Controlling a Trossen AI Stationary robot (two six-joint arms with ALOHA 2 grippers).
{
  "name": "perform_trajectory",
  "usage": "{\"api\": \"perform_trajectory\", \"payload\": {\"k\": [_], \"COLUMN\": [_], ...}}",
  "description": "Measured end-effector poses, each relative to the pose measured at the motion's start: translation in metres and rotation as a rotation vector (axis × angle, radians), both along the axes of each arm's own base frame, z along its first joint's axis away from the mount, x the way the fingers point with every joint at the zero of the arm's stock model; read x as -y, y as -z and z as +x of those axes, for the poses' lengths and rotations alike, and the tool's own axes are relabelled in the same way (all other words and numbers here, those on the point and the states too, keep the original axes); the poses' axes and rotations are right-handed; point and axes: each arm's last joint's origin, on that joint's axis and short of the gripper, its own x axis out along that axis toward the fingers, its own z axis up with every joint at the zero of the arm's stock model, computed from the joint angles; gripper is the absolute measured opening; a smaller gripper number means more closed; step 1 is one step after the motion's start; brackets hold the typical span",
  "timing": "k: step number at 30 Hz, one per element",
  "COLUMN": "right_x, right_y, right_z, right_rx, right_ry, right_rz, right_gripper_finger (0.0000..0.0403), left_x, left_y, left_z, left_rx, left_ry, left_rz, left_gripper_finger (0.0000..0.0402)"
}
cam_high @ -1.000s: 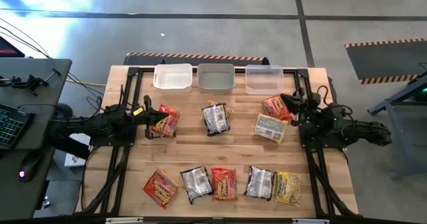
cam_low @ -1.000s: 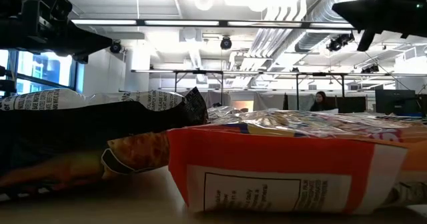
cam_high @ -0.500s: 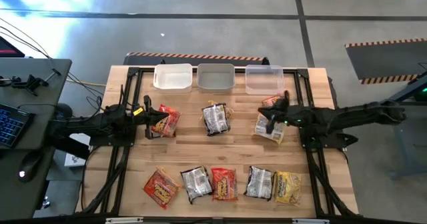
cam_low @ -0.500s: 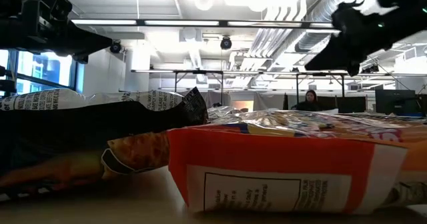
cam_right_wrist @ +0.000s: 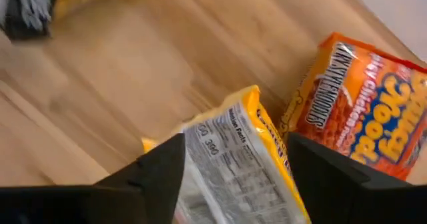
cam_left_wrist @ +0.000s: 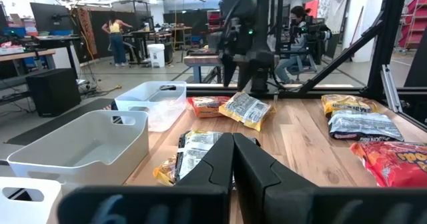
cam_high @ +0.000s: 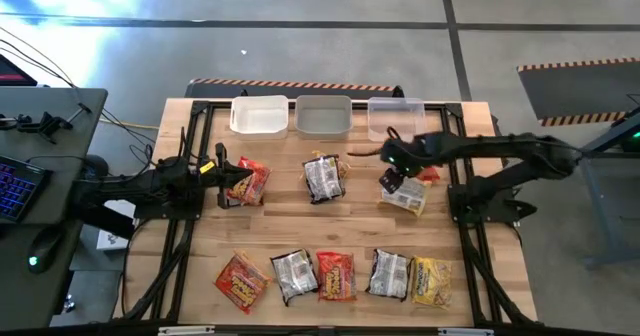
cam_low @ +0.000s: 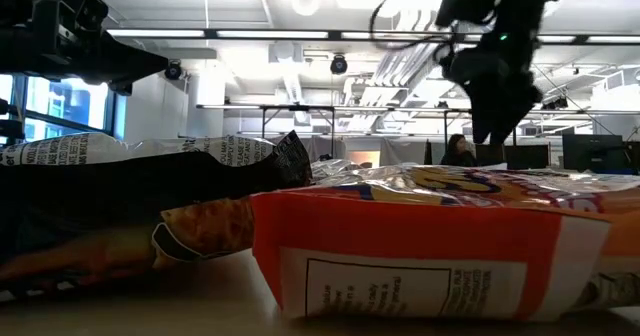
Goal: Sort Maruchan noodles
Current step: Put the yellow noodle pack into the transparent bin
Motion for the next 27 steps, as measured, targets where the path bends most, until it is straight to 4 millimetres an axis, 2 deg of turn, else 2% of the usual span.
{"api": "perform_trajectory", "payload": {"k": [4,10,18,22,27], "right_x": [0.023,0.052,0.058,0.057,0.052], "right_y": [0.013,0.036,0.065,0.076,0.079], "right_z": [0.012,0.015,0.022,0.025,0.029], "right_rx": [-0.059,-0.077,-0.099,-0.135,-0.107], "right_ry": [-0.152,-0.225,-0.216,-0.223,-0.251], "right_rz": [0.113,0.285,0.482,0.508,0.538], "right_gripper_finger": [0.026,0.0259,0.0256,0.0226,0.0148], "left_x": [0.0,0.0,0.0,0.0,0.0], "left_y": [0.0,0.0,0.0,0.0,0.0], "left_z": [0.0,0.0,0.0,0.0,0.0], "left_rx": [0.0,0.0,0.0,0.0,0.0], "left_ry": [0.0,0.0,0.0,0.0,0.0], "left_rz": [0.0,0.0,0.0,0.0,0.0], "left_gripper_finger": [0.0003,0.0003,0.0003,0.0003,0.0003]}}
